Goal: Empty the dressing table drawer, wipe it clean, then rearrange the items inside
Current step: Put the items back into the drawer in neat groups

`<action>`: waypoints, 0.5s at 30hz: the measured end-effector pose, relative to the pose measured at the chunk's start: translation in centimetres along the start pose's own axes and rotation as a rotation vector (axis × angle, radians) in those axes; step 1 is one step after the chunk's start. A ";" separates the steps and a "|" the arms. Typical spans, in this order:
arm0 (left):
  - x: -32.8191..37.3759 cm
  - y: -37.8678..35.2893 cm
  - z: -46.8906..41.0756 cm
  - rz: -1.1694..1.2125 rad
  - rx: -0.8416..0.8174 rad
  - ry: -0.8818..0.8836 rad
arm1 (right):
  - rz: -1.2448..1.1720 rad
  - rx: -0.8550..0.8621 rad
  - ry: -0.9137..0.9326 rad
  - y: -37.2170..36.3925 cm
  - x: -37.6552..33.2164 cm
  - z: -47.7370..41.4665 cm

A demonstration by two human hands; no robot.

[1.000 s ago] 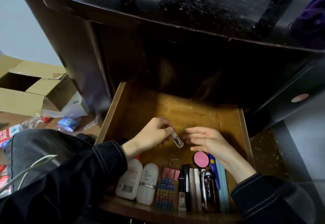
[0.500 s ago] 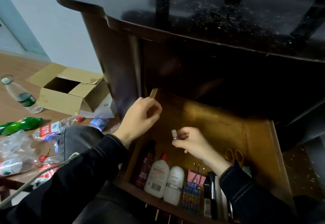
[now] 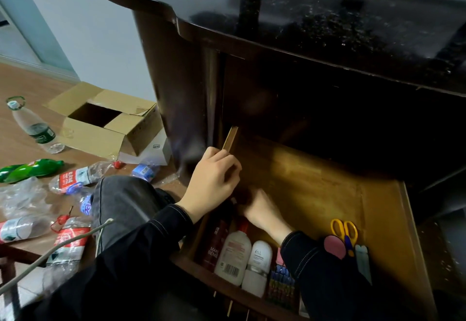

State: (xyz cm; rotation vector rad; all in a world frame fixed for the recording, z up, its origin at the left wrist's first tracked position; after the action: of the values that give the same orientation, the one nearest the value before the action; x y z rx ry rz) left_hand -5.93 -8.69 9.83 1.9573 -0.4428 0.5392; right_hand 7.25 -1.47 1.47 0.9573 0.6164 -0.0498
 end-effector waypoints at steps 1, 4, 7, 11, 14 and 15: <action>0.0 0.0 0.0 0.005 -0.001 0.003 | 0.016 -0.007 0.009 -0.1 0.0 0.0; 0.0 0.0 0.0 0.012 -0.002 0.013 | 0.069 -0.055 0.039 -0.7 -0.1 0.1; 0.0 0.0 0.0 0.013 -0.002 0.018 | 0.081 -0.041 0.048 -0.8 0.0 0.3; 0.0 0.0 0.0 0.011 0.003 0.020 | 0.067 -0.007 0.023 -1.3 0.6 0.5; 0.0 0.0 0.0 0.013 0.004 0.019 | 0.085 0.040 0.034 -1.6 1.0 0.5; 0.0 0.0 0.0 0.015 0.004 0.017 | 0.076 0.046 0.033 -1.7 1.1 0.6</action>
State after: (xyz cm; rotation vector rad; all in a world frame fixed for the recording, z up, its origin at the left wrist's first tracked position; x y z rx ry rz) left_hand -5.90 -8.72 9.82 1.9534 -0.4462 0.5661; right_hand 7.89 -2.70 -0.13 1.0275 0.6107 0.0196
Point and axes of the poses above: each hand's wrist, its own z-axis away from the middle knuckle, its own y-axis out of the back of the hand, x = y × z, the point moved 1 cm from there along -z, towards the middle knuckle, and after that the axes turned 5 degrees about z, right-handed, at the moved point
